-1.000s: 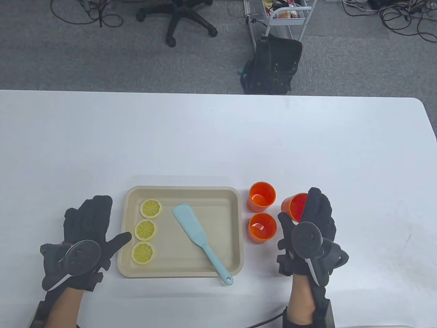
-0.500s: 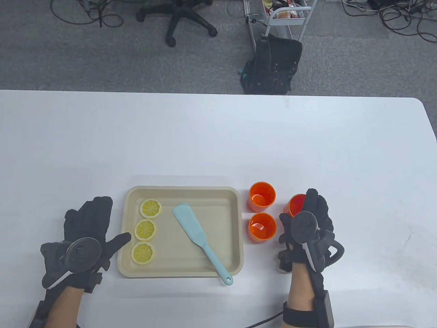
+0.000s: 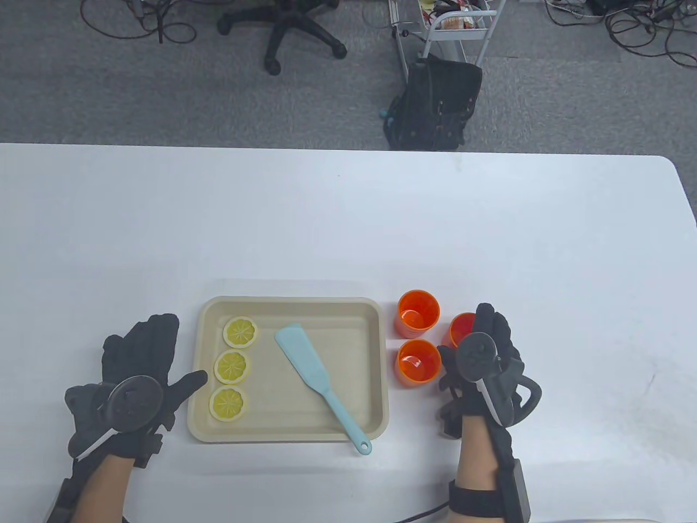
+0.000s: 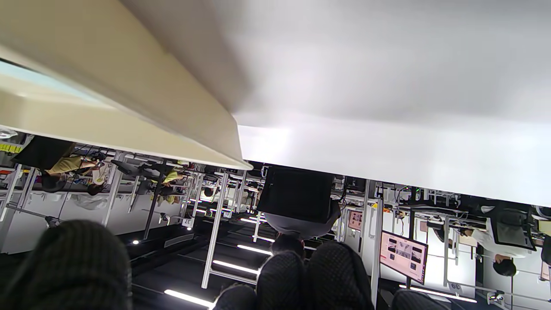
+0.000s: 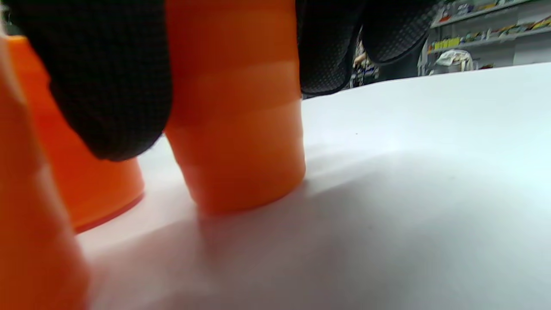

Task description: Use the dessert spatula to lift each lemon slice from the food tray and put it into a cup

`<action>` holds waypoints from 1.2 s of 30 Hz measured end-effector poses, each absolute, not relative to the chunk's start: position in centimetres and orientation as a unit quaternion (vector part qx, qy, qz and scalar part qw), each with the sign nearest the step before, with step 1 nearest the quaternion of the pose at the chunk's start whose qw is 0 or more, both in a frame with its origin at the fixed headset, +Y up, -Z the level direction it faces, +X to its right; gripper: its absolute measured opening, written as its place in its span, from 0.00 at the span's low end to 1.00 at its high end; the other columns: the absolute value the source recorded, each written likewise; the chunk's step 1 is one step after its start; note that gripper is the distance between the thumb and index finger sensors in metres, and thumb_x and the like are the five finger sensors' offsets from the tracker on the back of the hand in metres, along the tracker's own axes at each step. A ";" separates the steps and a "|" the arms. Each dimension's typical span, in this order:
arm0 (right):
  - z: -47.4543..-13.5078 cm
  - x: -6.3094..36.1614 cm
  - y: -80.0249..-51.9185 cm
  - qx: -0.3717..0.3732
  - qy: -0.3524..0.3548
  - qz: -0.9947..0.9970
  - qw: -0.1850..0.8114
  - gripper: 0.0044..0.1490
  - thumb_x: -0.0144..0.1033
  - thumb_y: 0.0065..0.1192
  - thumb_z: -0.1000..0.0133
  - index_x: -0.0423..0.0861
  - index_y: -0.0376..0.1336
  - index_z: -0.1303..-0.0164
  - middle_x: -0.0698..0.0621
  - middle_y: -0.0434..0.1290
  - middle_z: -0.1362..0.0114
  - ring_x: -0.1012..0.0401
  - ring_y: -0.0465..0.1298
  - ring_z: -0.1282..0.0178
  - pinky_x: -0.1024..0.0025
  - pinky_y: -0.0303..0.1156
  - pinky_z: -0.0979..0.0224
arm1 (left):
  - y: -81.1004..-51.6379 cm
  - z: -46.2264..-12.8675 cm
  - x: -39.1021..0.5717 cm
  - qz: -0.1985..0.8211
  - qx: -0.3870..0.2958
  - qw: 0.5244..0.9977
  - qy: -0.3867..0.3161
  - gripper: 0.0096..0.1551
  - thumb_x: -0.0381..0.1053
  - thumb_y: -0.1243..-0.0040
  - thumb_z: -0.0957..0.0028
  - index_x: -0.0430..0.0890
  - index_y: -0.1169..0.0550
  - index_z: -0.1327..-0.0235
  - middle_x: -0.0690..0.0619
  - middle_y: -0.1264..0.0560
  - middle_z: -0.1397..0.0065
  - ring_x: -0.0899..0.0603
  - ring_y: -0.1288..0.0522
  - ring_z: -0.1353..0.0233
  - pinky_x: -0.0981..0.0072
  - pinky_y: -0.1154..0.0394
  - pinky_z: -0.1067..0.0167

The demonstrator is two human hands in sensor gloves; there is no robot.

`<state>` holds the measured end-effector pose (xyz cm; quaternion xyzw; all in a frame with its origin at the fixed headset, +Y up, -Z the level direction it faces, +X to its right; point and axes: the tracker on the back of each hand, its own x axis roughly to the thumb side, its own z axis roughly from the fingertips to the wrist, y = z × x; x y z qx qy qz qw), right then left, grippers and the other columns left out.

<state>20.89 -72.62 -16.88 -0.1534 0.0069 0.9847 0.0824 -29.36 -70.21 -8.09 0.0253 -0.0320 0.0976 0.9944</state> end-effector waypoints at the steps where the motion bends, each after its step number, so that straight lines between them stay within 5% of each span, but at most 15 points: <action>1: -16.8 20.9 -72.3 -0.152 0.024 0.985 0.081 0.70 0.54 0.84 0.55 0.47 0.43 0.13 0.41 0.49 0.12 0.45 0.68 0.17 0.38 0.59 0.18 | -70.3 -8.1 -29.4 0.099 0.023 0.994 -0.031 0.64 0.76 0.35 0.50 0.49 0.51 0.12 0.41 0.45 0.10 0.26 0.40 0.14 0.21 0.49 0.23; 9: -15.4 20.7 -69.2 -0.149 0.049 0.984 0.083 0.68 0.50 0.82 0.50 0.46 0.40 0.13 0.39 0.45 0.11 0.42 0.64 0.15 0.36 0.57 0.18 | -70.4 -8.2 -29.5 0.099 0.014 0.995 -0.027 0.64 0.75 0.35 0.50 0.48 0.51 0.12 0.41 0.45 0.10 0.26 0.40 0.14 0.21 0.49 0.23; 16: -12.7 18.6 -65.0 -0.115 -0.060 0.988 0.086 0.62 0.48 0.77 0.46 0.47 0.42 0.13 0.39 0.48 0.12 0.42 0.64 0.15 0.35 0.57 0.18 | -70.4 -8.3 -29.6 0.101 0.012 0.995 -0.026 0.63 0.75 0.36 0.49 0.48 0.52 0.12 0.40 0.45 0.10 0.26 0.40 0.14 0.21 0.49 0.23; 20: -11.2 14.7 -64.0 -0.022 -0.104 0.989 0.106 0.58 0.49 0.74 0.44 0.48 0.44 0.13 0.40 0.51 0.12 0.42 0.66 0.16 0.37 0.59 0.18 | -70.5 -8.3 -29.6 0.101 0.009 0.995 -0.025 0.63 0.75 0.36 0.49 0.48 0.52 0.12 0.41 0.45 0.10 0.26 0.40 0.14 0.21 0.49 0.23; 26: -10.2 7.6 -66.0 0.145 0.001 0.981 0.125 0.54 0.51 0.71 0.43 0.49 0.46 0.14 0.45 0.63 0.17 0.49 0.75 0.23 0.45 0.68 0.22 | -70.7 -8.4 -29.5 0.104 -0.003 0.994 -0.032 0.63 0.75 0.36 0.49 0.48 0.52 0.12 0.40 0.45 0.10 0.26 0.40 0.15 0.21 0.49 0.23; 36: -10.5 2.7 -71.6 0.173 0.134 0.975 0.023 0.51 0.52 0.70 0.43 0.45 0.50 0.16 0.44 0.69 0.23 0.51 0.80 0.30 0.53 0.76 0.31 | -71.0 -8.6 -29.3 0.102 -0.021 0.994 -0.045 0.63 0.74 0.36 0.49 0.48 0.51 0.12 0.40 0.44 0.11 0.28 0.37 0.16 0.24 0.45 0.23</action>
